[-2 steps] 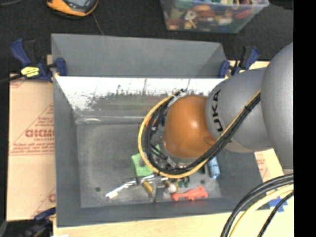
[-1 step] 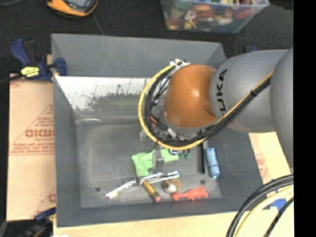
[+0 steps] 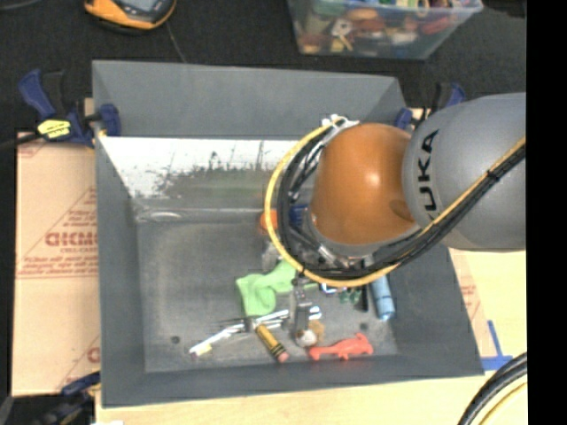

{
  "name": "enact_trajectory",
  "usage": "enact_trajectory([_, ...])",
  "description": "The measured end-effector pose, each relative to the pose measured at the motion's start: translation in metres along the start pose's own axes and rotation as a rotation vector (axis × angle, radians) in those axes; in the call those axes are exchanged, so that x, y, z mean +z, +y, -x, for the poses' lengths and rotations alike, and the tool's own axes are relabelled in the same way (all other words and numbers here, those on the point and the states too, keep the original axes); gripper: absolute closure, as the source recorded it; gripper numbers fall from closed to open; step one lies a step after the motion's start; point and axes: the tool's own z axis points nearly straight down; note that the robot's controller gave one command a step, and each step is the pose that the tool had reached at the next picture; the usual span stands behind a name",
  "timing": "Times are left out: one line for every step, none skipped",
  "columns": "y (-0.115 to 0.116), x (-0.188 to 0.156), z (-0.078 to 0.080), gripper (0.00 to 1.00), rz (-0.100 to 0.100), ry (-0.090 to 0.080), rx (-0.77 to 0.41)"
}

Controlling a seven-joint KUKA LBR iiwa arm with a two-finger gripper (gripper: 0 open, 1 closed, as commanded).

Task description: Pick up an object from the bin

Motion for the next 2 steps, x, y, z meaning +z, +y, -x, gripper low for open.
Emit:
enact_trajectory([-0.023,0.057,0.018,0.00,-0.003,-0.014,-0.210])
enact_trajectory([-0.007,0.096,0.019,0.00,0.001,-0.003,-0.147])
